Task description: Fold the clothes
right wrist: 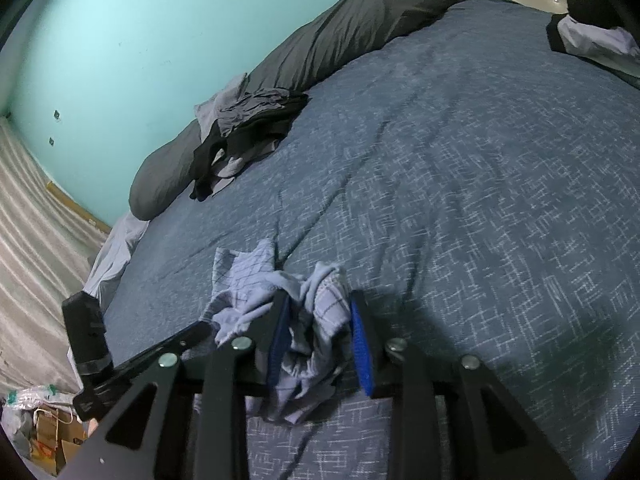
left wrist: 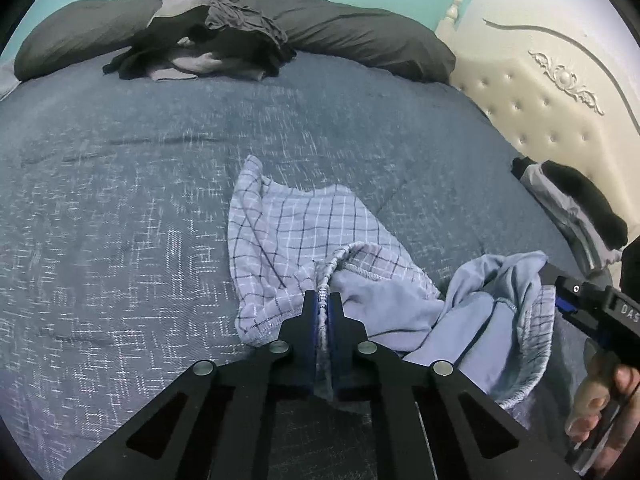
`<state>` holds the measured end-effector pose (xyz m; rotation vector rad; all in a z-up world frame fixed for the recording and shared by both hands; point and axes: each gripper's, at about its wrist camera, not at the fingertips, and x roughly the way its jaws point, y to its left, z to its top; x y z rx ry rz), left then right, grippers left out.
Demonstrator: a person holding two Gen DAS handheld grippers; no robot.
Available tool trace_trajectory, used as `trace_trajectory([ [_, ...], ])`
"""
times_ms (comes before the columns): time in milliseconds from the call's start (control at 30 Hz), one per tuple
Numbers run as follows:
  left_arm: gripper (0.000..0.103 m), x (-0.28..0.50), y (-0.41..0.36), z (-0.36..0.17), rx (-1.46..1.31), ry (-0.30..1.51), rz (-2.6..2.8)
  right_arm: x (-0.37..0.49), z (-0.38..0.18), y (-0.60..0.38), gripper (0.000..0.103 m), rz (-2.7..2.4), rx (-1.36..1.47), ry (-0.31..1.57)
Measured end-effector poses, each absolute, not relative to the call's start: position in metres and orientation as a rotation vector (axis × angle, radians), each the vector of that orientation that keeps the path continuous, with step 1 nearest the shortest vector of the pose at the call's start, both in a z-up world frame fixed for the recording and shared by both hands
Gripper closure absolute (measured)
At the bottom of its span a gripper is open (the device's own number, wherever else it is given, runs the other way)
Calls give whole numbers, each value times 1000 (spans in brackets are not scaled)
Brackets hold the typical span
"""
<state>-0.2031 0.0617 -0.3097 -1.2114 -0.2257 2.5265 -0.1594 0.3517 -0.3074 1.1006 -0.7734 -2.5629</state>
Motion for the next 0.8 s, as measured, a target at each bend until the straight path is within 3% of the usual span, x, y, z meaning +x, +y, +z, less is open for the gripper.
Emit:
trace_trajectory([
  [200, 98, -198, 48, -291, -1145, -250, 2571, -159, -308, 364, 55, -2601, 1111, -810],
  [433, 98, -197, 27, -281, -1107, -292, 2628, -162, -311, 371, 54, -2597, 1147, -811],
  [800, 98, -193, 3, -280, -1107, -346, 2668, -166, -352, 383, 54, -2452, 1345, -1039],
])
